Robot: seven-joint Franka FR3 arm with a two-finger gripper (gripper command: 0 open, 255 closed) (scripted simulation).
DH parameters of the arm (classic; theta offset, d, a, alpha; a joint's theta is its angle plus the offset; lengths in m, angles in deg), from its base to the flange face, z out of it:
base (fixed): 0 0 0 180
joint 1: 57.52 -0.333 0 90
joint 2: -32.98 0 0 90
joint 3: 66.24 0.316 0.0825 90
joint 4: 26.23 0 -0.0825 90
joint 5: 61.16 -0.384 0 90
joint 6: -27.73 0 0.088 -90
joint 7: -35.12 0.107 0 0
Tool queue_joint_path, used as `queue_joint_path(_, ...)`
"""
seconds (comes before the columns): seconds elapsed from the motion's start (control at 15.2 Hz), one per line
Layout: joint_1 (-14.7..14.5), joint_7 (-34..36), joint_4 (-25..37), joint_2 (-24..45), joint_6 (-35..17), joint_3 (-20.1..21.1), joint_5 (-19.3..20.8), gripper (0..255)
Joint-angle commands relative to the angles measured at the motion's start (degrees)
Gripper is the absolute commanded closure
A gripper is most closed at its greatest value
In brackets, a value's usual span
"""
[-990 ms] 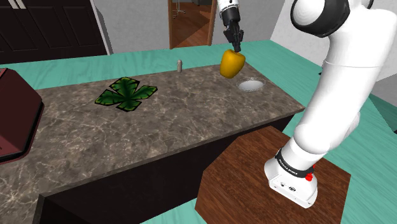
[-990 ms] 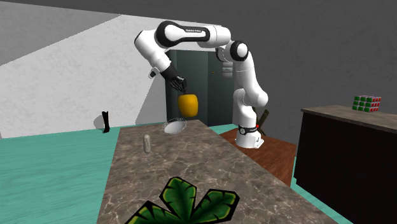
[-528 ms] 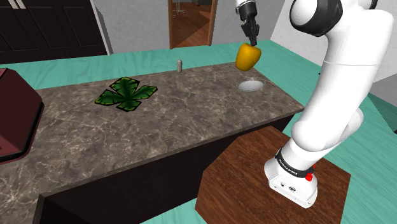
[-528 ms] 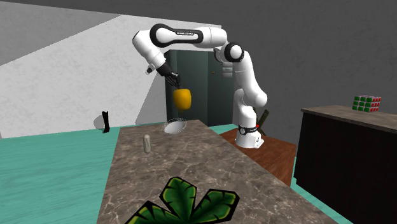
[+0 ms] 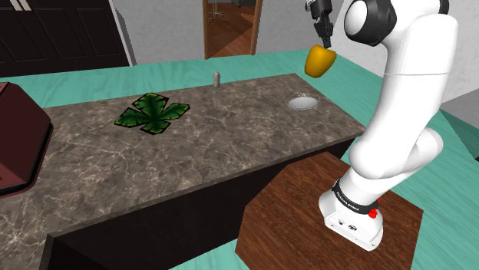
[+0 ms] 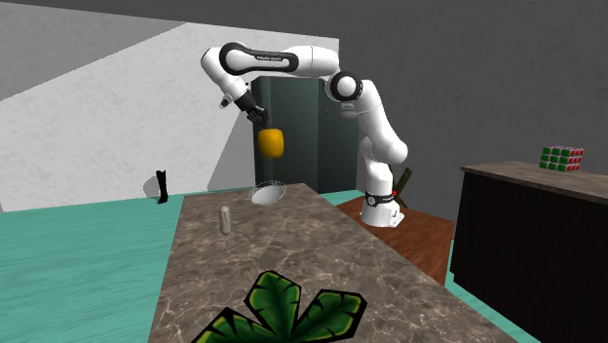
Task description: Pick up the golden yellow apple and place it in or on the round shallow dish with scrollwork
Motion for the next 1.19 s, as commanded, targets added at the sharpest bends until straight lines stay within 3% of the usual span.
queue_joint_path(0.0, 1.1, -2.0, 1.1, 1.0, -0.3, -0.4, 0.8, 255)
queue_joint_path(1.12, 0.7, 1.7, -16.3, -1.8, -14.5, 0.0, -0.6, 255)
